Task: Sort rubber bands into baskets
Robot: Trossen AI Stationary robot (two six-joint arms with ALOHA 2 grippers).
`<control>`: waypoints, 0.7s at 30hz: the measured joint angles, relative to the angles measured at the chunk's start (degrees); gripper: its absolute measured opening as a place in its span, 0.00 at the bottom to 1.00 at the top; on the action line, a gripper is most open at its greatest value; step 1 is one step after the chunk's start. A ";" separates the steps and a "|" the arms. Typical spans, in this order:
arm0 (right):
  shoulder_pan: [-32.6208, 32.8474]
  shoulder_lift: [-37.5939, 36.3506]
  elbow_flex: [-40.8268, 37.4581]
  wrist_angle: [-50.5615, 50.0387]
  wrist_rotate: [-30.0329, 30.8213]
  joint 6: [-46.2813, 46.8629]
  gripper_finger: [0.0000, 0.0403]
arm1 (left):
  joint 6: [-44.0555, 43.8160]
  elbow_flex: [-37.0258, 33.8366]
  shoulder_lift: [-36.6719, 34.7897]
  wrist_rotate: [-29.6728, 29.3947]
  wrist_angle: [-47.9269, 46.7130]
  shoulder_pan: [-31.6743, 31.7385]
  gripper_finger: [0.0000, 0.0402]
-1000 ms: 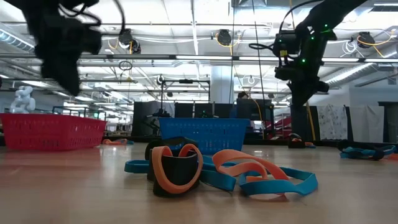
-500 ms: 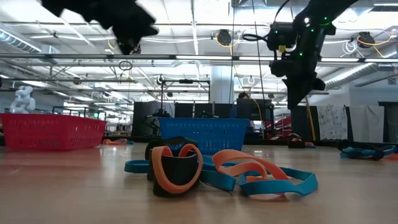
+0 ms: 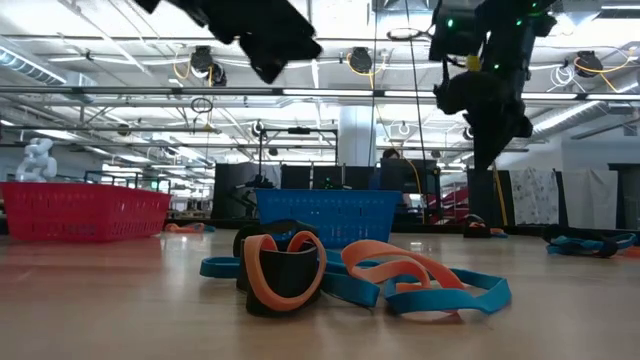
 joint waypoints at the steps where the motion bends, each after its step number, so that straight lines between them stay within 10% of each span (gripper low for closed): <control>1: 1.79 0.00 0.00 -0.02 0.05 0.28 0.00 | -0.23 1.56 1.78 0.00 -0.82 -0.51 0.28; 21: 23.76 0.00 0.00 0.95 0.62 1.65 0.00 | -0.58 19.26 27.29 -4.80 -8.25 -7.37 0.28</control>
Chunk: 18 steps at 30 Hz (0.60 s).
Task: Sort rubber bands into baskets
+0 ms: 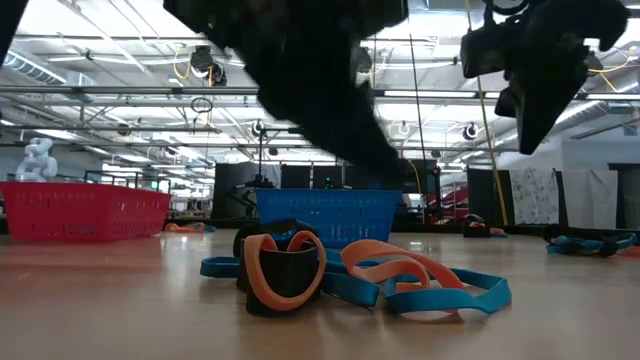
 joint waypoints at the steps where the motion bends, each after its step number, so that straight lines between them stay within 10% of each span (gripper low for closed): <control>1: 0.40 0.00 0.00 0.13 0.11 0.39 0.00 | -1.06 0.01 0.20 -0.03 -0.99 0.07 0.28; 18: 1.70 0.00 0.00 6.71 3.12 1.01 0.00 | -4.31 -0.01 2.00 -1.76 -5.10 0.06 0.28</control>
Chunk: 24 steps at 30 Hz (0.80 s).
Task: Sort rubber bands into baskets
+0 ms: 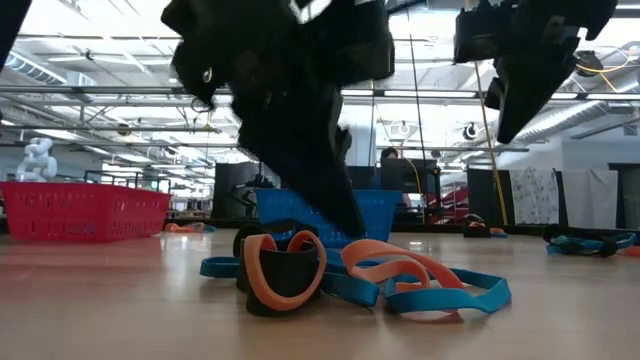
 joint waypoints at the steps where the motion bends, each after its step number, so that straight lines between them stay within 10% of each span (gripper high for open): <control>1: 0.00 0.00 0.00 0.19 0.01 0.00 0.00 | -0.05 0.00 0.33 0.17 0.41 -0.05 0.28; 16: -0.02 -0.01 0.00 3.00 -0.07 -1.24 0.00 | 0.03 -0.01 1.30 -0.23 0.49 -0.76 0.28; 24: 1.53 -0.02 0.02 17.96 -0.34 -9.89 0.00 | -0.09 -0.02 1.31 1.60 0.80 -0.58 0.07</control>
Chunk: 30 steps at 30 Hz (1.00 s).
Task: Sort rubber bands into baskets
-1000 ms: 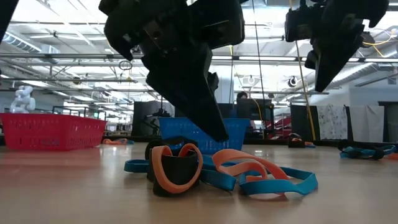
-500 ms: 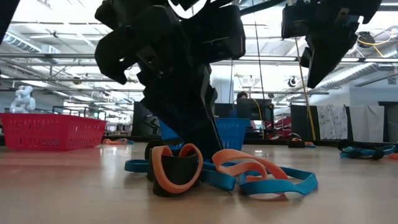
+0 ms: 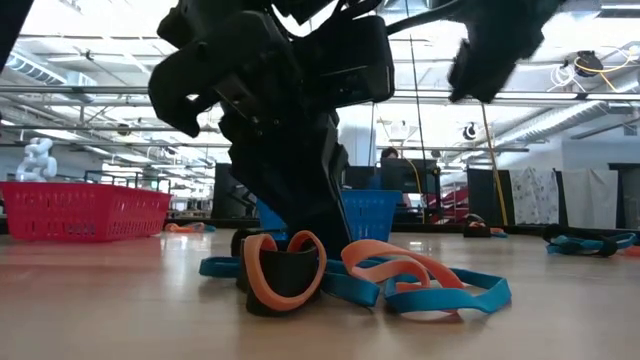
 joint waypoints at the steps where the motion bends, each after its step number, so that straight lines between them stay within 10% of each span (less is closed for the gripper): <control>1: 0.19 0.00 0.00 1.40 -0.04 -0.65 0.00 | -0.28 0.00 0.00 0.02 0.22 0.01 0.04; 12: 0.59 0.00 0.00 4.36 -0.22 -0.87 0.00 | -2.40 0.02 -2.78 -1.32 2.20 0.95 0.01; 30: 0.59 0.00 0.00 13.47 -3.05 3.69 0.00 | -2.52 -0.04 -20.01 -9.82 -21.14 2.11 0.00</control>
